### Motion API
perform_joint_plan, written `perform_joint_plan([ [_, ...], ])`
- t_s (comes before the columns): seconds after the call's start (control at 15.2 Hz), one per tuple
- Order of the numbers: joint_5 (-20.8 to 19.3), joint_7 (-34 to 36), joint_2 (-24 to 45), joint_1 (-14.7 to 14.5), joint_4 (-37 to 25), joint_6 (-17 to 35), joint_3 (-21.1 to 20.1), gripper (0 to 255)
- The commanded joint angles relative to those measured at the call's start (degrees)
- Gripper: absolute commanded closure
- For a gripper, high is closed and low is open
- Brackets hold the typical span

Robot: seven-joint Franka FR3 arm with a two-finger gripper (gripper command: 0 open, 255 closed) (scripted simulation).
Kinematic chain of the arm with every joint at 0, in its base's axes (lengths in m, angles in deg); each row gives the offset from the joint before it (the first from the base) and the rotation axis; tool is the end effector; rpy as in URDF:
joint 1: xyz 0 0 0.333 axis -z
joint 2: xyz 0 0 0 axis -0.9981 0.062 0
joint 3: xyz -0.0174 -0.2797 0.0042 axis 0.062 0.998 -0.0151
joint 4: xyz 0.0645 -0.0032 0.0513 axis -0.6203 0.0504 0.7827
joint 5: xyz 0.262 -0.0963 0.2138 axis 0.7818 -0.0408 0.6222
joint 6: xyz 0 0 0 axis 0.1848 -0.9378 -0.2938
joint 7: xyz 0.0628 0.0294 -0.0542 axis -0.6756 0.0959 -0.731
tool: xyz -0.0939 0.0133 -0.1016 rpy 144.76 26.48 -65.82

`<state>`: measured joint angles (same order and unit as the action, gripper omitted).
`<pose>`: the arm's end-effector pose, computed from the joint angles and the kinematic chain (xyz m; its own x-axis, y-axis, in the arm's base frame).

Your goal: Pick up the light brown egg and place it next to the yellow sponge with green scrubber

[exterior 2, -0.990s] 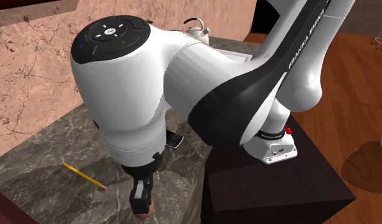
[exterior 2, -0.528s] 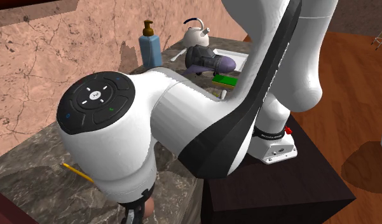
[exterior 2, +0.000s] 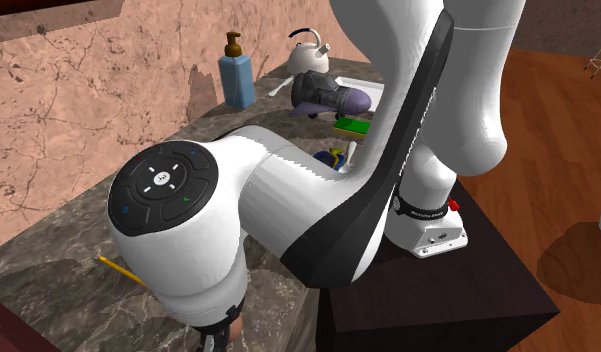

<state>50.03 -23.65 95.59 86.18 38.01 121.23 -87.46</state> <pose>0.4080 0.2829 0.2888 0.9950 -0.0580 0.0816 -0.0687 -0.9884 0.1353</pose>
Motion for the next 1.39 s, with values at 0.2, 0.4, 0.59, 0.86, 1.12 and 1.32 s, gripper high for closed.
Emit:
perform_joint_plan([
  [0.2,0.0,0.0,0.0,0.0,0.0,0.0,0.0,255],
  [0.4,0.0,0.0,0.0,0.0,0.0,0.0,0.0,255],
  [0.59,0.0,0.0,0.0,0.0,0.0,0.0,0.0,255],
  [0.86,0.6,-0.5,-0.6,0.1,-0.2,-0.6,-0.1,255],
  [1.12,2.9,-2.4,-2.8,0.3,-1.2,-3.1,-0.4,255],
  [1.32,4.4,-3.7,-4.4,0.5,-2.1,-5.1,-0.5,255],
])
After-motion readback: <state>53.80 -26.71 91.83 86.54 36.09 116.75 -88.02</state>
